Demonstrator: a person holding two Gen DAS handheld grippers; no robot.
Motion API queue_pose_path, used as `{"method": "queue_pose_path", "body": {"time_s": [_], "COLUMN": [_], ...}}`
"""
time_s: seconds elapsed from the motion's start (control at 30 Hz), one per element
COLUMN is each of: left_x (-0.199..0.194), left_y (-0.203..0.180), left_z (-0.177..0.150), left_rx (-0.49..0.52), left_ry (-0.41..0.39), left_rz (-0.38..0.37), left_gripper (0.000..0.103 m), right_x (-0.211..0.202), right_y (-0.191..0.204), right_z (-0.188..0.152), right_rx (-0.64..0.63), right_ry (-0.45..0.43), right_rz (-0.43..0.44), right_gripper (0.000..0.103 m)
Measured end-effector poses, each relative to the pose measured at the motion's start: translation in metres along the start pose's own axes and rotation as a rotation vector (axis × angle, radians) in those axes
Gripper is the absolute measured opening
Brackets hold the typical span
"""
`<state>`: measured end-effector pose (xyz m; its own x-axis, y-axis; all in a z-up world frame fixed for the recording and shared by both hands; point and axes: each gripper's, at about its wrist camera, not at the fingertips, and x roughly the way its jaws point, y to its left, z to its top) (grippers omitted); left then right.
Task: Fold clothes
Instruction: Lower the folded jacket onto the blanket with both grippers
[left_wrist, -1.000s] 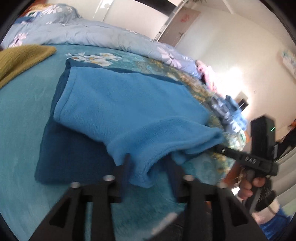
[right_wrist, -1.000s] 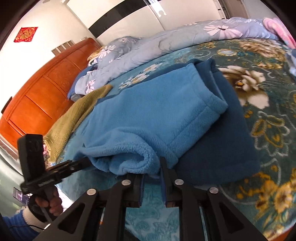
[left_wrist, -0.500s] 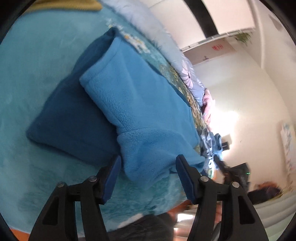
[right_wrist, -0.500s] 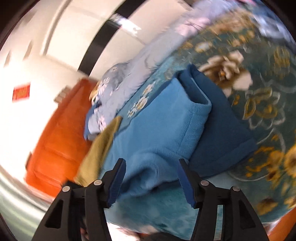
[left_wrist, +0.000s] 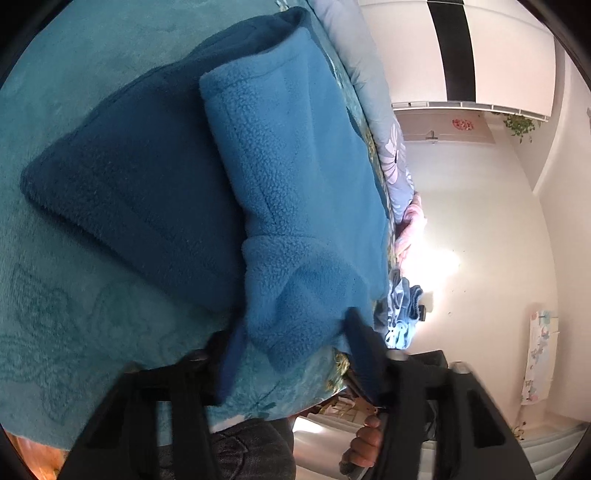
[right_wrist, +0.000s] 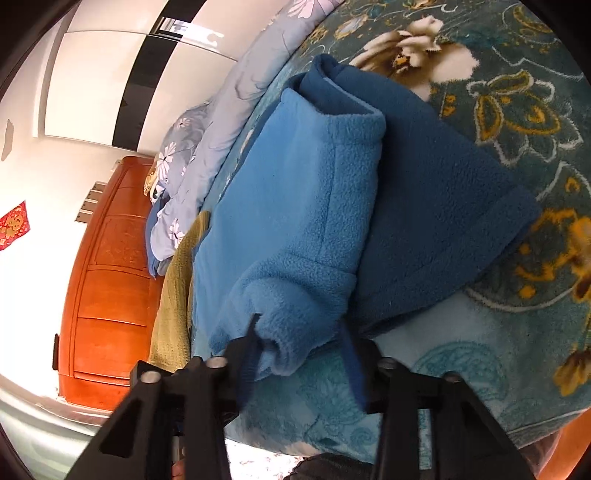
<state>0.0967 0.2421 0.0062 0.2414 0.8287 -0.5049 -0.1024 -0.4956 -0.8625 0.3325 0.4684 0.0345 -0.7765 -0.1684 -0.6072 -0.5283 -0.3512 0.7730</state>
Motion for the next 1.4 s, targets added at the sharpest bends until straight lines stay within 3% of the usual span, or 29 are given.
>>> {"method": "queue_pose_path", "body": {"time_s": [0.07, 0.2, 0.37, 0.53, 0.67, 0.93, 1.1, 1.23, 1.37, 1.4], "left_x": [0.0, -0.005, -0.023, -0.003, 0.004, 0.005, -0.003, -0.015, -0.026, -0.026], "left_y": [-0.006, -0.031, -0.055, -0.019, 0.001, -0.035, -0.055, -0.072, -0.087, -0.091], "left_z": [0.001, 0.004, -0.002, -0.006, -0.01, -0.019, -0.027, -0.036, -0.038, -0.037], "left_rx": [0.02, 0.121, 0.324, 0.268, 0.239, 0.43, 0.529, 0.617, 0.677, 0.682], "left_ry": [-0.002, -0.03, -0.137, -0.079, -0.073, -0.083, -0.085, -0.096, -0.164, -0.194], "left_rz": [0.018, 0.022, -0.023, 0.057, 0.067, 0.213, 0.255, 0.303, 0.343, 0.344], "left_gripper": [0.031, 0.028, 0.028, 0.028, 0.028, 0.028, 0.031, 0.041, 0.07, 0.073], "right_x": [-0.002, -0.01, -0.024, -0.001, 0.005, 0.005, -0.002, -0.01, -0.026, -0.031], "right_y": [0.006, 0.026, 0.042, 0.018, 0.005, 0.001, 0.02, 0.036, 0.042, 0.042], "right_z": [0.002, 0.009, 0.004, -0.008, -0.013, -0.016, -0.019, -0.025, -0.03, -0.031], "right_rx": [-0.02, -0.106, -0.237, -0.247, -0.219, -0.238, -0.317, -0.41, -0.463, -0.472], "right_ry": [-0.009, -0.032, -0.081, -0.018, -0.004, 0.003, -0.018, -0.042, -0.094, -0.107], "right_rz": [0.002, 0.003, 0.023, -0.083, -0.081, -0.114, -0.172, -0.245, -0.313, -0.327], "right_gripper": [0.025, 0.024, 0.024, 0.024, 0.024, 0.024, 0.026, 0.03, 0.054, 0.056]}}
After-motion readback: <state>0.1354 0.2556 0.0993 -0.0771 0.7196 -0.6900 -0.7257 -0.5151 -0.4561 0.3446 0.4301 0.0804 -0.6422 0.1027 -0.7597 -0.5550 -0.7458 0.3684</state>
